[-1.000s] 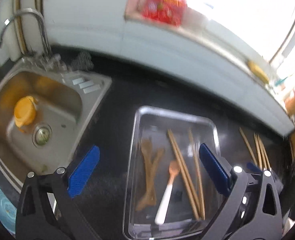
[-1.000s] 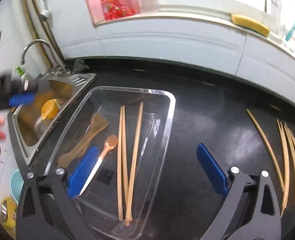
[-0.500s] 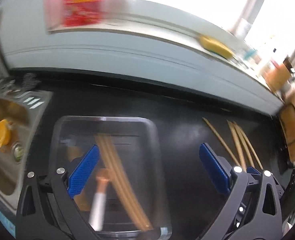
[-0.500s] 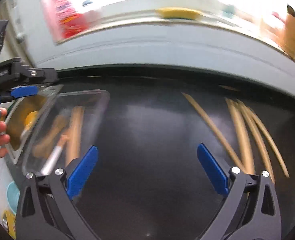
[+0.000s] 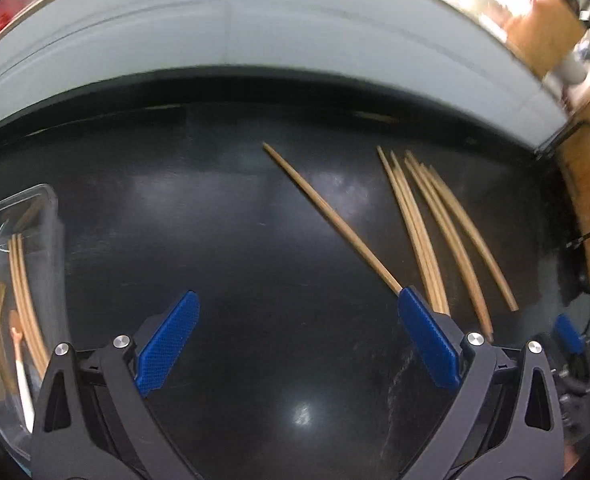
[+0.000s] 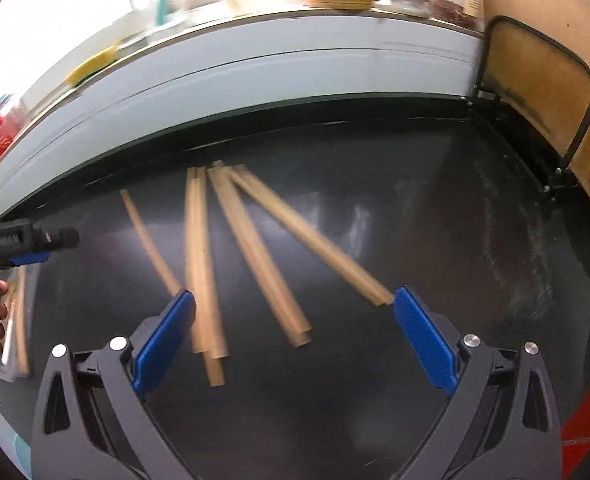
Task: Organize utensils
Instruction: 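Move both grippers back over the loose chopsticks on the counter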
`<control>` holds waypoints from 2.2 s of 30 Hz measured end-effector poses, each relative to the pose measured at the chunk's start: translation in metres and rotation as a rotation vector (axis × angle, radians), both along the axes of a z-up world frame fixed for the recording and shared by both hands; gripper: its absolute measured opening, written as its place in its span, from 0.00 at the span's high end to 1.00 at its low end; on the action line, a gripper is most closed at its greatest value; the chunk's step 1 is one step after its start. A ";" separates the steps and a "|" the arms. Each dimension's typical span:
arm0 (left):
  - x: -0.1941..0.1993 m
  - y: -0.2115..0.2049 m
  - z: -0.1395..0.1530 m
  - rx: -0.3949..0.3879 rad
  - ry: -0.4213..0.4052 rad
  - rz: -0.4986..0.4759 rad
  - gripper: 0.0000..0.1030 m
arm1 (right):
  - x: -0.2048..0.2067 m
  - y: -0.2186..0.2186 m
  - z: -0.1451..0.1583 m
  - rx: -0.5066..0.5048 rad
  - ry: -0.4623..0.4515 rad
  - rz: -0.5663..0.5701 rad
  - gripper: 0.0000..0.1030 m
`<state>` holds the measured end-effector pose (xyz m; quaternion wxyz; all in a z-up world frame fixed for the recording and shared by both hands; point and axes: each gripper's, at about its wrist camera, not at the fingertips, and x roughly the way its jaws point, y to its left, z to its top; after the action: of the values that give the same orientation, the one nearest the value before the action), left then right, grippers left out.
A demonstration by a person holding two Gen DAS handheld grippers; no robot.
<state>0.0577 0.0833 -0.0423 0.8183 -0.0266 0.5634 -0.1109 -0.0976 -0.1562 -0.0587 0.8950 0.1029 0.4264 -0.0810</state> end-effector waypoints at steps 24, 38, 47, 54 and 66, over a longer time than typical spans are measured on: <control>0.034 -0.080 -0.062 0.201 0.076 0.200 0.06 | 0.091 -0.059 -0.039 -0.081 0.051 0.218 0.07; 0.023 -0.056 -0.061 0.194 0.063 0.251 0.06 | 0.116 -0.046 -0.061 -0.187 0.096 0.295 0.07; 0.021 -0.034 -0.061 0.198 0.060 0.298 0.05 | 0.121 -0.036 -0.059 -0.216 0.121 0.384 0.07; 0.048 -0.051 -0.057 0.282 0.037 0.145 0.05 | 0.138 -0.029 -0.062 -0.180 0.170 0.434 0.07; 0.060 -0.038 -0.062 0.196 0.115 0.283 0.05 | 0.150 -0.031 -0.060 -0.087 0.217 0.432 0.05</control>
<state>0.1181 0.0458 -0.1042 0.7909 -0.0322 0.6079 0.0626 0.0527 -0.1876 -0.1183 0.8441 -0.0388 0.5283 0.0832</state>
